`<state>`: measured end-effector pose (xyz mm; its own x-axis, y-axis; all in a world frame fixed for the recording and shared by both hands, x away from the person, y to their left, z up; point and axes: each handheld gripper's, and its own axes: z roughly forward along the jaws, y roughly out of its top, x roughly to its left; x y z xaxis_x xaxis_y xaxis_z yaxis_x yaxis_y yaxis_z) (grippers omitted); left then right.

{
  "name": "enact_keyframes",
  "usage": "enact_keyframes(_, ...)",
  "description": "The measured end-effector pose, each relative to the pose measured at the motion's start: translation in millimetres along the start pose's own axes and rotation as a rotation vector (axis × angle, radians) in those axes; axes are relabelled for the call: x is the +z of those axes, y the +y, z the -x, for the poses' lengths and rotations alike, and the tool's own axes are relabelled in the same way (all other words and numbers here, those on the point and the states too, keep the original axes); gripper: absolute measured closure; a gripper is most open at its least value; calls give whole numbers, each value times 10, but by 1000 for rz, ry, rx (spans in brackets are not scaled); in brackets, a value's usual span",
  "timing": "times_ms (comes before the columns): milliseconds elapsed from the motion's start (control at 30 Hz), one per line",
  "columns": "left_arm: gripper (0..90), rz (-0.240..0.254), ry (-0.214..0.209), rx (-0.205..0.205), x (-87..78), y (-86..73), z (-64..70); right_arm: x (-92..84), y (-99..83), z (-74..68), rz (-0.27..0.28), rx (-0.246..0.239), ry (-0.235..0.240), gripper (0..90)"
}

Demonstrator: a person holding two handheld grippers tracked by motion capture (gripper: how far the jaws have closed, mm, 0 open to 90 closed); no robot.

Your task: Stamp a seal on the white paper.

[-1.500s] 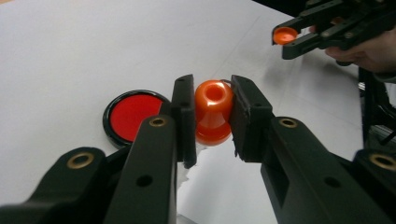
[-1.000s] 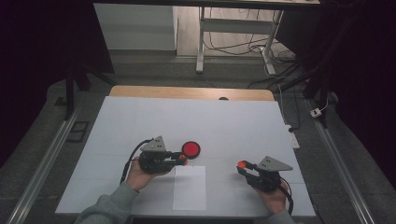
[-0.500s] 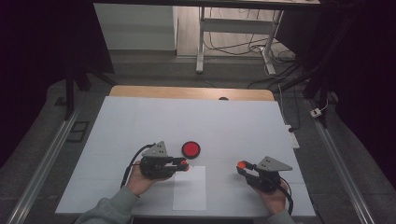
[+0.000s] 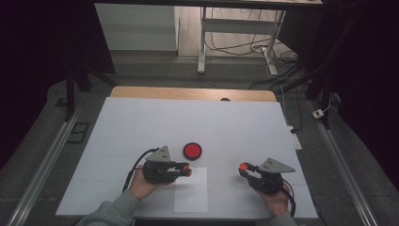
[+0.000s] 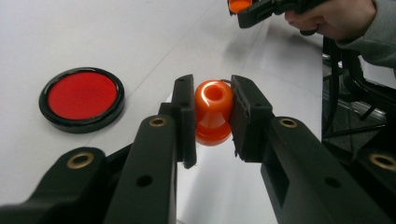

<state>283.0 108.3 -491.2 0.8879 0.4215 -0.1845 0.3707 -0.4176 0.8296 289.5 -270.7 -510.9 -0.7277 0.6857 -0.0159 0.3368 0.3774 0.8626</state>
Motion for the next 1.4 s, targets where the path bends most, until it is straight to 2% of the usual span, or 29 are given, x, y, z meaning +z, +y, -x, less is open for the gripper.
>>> enact_keyframes(333,722,-37,-17,4,113,-43,44,-3,-1,1,6,2,2,646)
enact_keyframes(467,722,-48,-11,15,165,-66,52,4,0,-6,3,-2,2,646)
enact_keyframes(700,721,-36,13,26,246,-117,49,7,0,-13,-3,-3,2,646)
enact_keyframes(1033,721,-71,28,43,349,-150,42,29,-9,-18,-5,-3,5,645)
enact_keyframes(1200,721,-79,37,40,366,-158,30,18,-12,-9,-5,-3,3,645)
enact_keyframes(1400,721,-105,45,61,401,-173,47,21,-8,-17,-12,-5,2,646)
